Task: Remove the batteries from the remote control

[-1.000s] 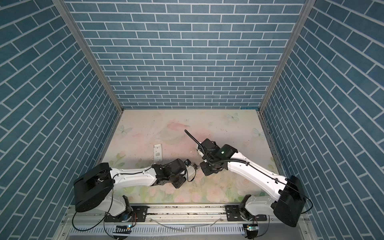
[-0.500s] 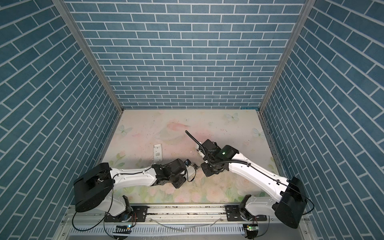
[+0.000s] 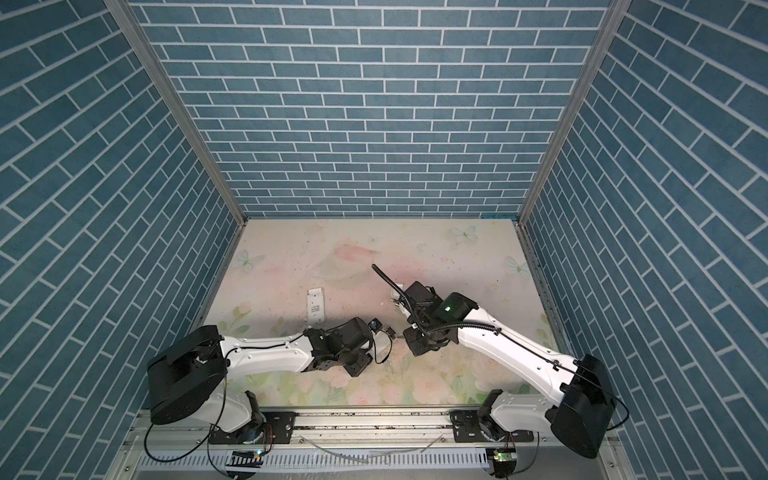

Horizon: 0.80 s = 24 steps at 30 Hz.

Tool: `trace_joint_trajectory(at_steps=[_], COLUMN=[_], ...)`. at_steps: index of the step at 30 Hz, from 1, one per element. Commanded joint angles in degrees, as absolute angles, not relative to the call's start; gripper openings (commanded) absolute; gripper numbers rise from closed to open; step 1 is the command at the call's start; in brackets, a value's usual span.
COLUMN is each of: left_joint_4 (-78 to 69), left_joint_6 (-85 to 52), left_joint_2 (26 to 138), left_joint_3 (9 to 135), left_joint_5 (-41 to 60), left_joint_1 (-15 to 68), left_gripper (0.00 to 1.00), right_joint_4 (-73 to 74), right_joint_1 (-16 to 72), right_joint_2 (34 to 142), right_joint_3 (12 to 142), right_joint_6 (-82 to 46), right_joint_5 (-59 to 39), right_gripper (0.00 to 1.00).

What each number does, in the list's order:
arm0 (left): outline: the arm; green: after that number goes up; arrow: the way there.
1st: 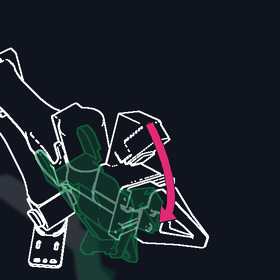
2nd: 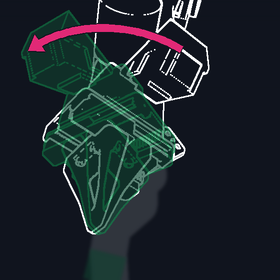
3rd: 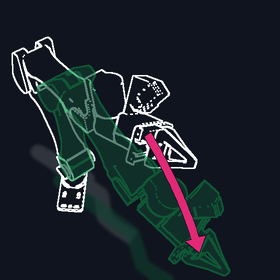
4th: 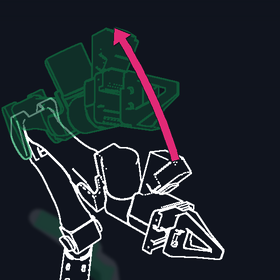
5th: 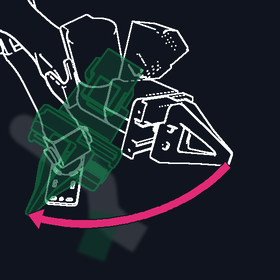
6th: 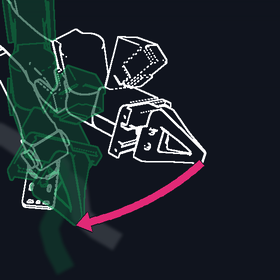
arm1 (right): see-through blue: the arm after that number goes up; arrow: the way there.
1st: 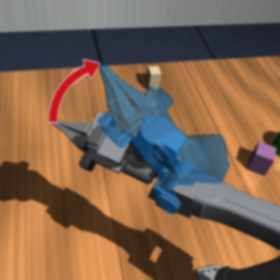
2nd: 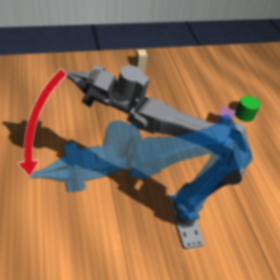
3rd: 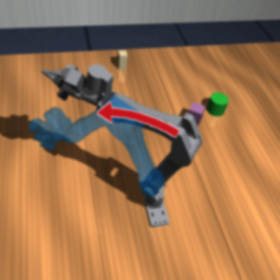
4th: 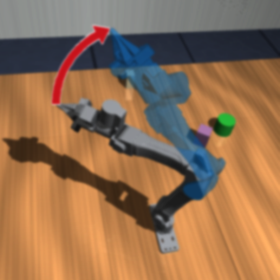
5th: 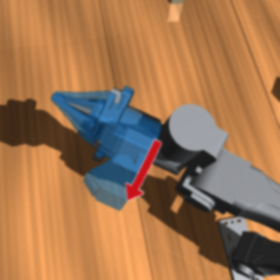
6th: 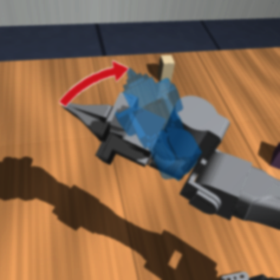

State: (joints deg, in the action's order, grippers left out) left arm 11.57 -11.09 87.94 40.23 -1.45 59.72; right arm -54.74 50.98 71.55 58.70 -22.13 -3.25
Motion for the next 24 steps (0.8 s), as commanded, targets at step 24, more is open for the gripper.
trace_joint_trajectory(at_steps=[24], left_joint_4=[15.9], left_joint_6=[-11.2], left_joint_2=[90.0], left_joint_3=[38.7], left_joint_5=[1.7], left_joint_1=[60.8], left_gripper=[0.09], right_joint_4=[-54.6], right_joint_1=[50.8], right_joint_2=[70.3], right_joint_3=[57.0], right_joint_6=[-23.8], right_joint_5=[-3.2], right_gripper=[0.0])
